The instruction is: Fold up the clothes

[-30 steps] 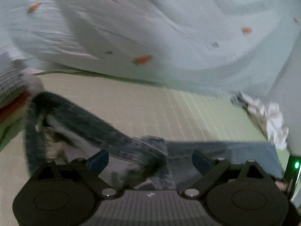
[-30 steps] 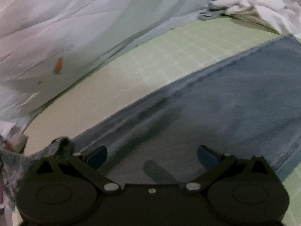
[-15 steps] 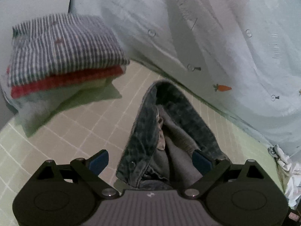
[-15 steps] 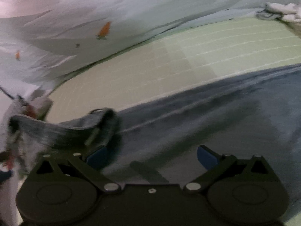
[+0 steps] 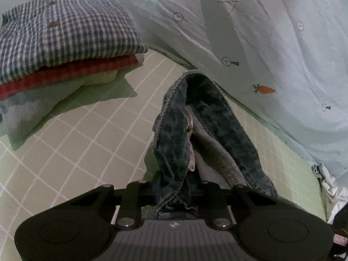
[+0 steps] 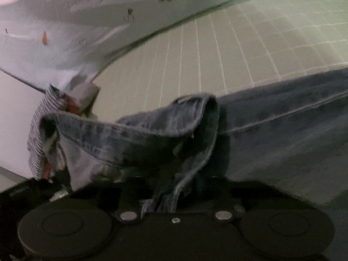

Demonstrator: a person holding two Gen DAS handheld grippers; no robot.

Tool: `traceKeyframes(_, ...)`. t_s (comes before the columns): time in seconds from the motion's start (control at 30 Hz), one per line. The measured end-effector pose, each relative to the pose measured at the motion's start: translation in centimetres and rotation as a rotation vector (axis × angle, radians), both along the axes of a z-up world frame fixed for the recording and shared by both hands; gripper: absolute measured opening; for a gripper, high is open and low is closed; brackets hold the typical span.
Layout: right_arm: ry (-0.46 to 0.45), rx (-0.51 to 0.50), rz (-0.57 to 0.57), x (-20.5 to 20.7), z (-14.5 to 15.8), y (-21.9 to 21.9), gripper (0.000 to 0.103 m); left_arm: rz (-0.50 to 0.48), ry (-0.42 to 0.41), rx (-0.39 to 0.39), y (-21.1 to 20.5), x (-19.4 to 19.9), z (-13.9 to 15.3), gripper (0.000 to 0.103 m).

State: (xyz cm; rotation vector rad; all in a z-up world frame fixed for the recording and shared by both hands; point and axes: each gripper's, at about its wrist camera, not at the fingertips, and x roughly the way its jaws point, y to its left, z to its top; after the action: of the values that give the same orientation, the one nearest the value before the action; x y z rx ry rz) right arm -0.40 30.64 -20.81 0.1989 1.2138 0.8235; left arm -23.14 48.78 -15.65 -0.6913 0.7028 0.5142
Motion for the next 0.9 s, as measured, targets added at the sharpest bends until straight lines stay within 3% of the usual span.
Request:
traceKeyframes(0.13,-0.116,0.077,0.015,-0.4,2.1,-1.0,0.010,-0.042,-0.024,0.051,-1.1,0.3,2.1,0.017)
traceKeyframes(0.23,-0.306,0.121,0.047,-1.9,6.0,-2.6,0.010,-0.117,-0.074,0.099,-3.0,0.9,5.0,0.016)
traceKeyframes(0.3,-0.413,0.143,0.041,-2.8,8.4,-4.5,0.010,-0.194,-0.117,0.135,-4.7,1.5,7.1,0.016)
traceKeyframes(0.37,-0.449,0.152,-0.001,-3.0,9.7,-7.0,0.010,-0.300,-0.163,0.166,-7.0,2.7,9.1,0.016)
traceKeyframes(0.47,-0.388,0.106,-0.122,-2.1,8.9,-10.8,0.010,-0.495,-0.199,0.150,-11.1,5.5,9.7,0.020)
traceKeyframes(0.53,-0.300,0.005,-0.213,-1.0,6.6,-12.8,0.014,-0.609,-0.205,0.071,-13.6,7.8,8.0,0.036)
traceKeyframes(0.57,-0.254,-0.031,-0.252,-0.5,5.5,-13.6,0.014,-0.675,-0.174,0.010,-14.7,9.2,6.4,0.064)
traceKeyframes(0.6,-0.206,-0.047,-0.297,-0.3,4.4,-14.8,0.015,-0.705,-0.101,-0.013,-15.5,10.3,4.8,0.082)
traceKeyframes(0.67,-0.110,-0.077,-0.389,0.2,2.3,-17.1,0.027,-0.698,0.072,0.036,-16.8,11.7,2.4,0.080)
traceKeyframes(0.7,-0.102,-0.064,-0.418,0.0,2.2,-17.7,0.043,-0.682,0.120,0.094,-17.0,11.5,1.9,0.080)
traceKeyframes(0.73,-0.095,-0.050,-0.448,-0.2,2.1,-18.4,0.051,-0.664,0.147,0.132,-16.9,11.3,1.6,0.080)
traceKeyframes(0.9,-0.097,0.034,-0.481,0.0,2.5,-18.7,0.060,-0.495,0.125,0.005,-12.4,9.4,0.7,0.083)
